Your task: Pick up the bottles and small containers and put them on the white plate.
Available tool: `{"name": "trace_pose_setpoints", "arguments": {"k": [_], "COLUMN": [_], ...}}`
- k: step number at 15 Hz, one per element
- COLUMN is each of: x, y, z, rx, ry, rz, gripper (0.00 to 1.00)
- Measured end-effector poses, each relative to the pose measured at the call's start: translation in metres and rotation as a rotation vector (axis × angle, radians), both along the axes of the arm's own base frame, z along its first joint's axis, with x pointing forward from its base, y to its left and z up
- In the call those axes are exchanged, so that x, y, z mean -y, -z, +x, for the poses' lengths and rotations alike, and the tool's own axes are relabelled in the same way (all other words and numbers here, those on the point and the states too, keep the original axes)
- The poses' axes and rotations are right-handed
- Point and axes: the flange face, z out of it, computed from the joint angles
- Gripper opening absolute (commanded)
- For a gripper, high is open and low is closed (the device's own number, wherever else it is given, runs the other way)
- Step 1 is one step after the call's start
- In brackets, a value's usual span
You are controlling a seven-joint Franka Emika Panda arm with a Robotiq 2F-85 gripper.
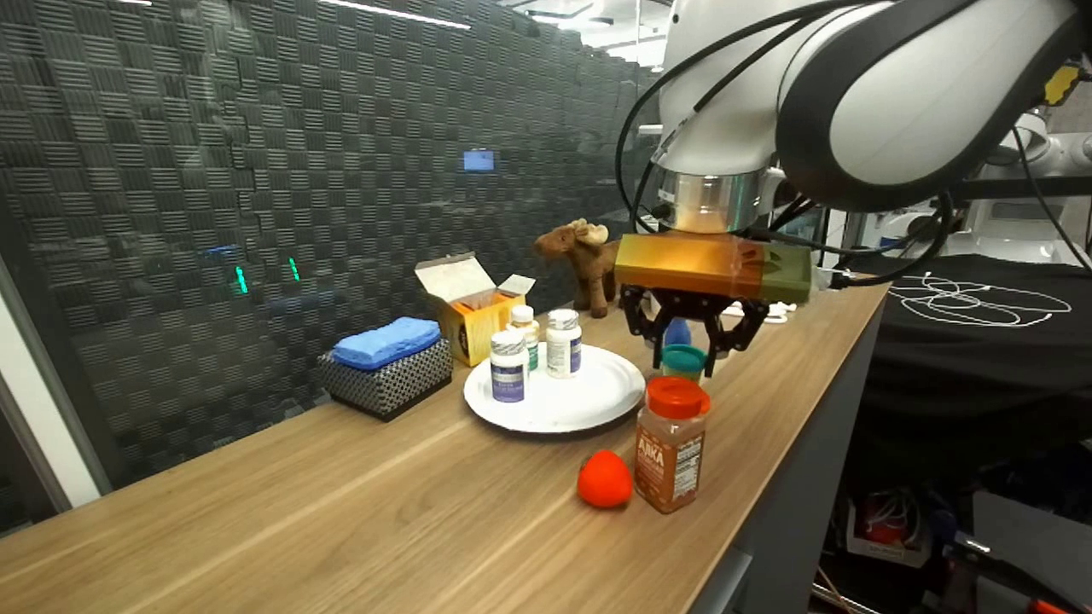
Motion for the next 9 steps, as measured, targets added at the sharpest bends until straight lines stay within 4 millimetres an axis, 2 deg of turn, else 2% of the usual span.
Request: {"name": "trace_pose_setpoints", "arguments": {"k": [5, 9], "x": [-0.012, -0.004], "y": [-0.034, -0.045], "z": [-0.002, 0.017], "rx": [0.048, 0.070], "ry": [-0.015, -0.040], "rz": [-0.012, -0.014], "gripper": [0.29, 0.29]}}
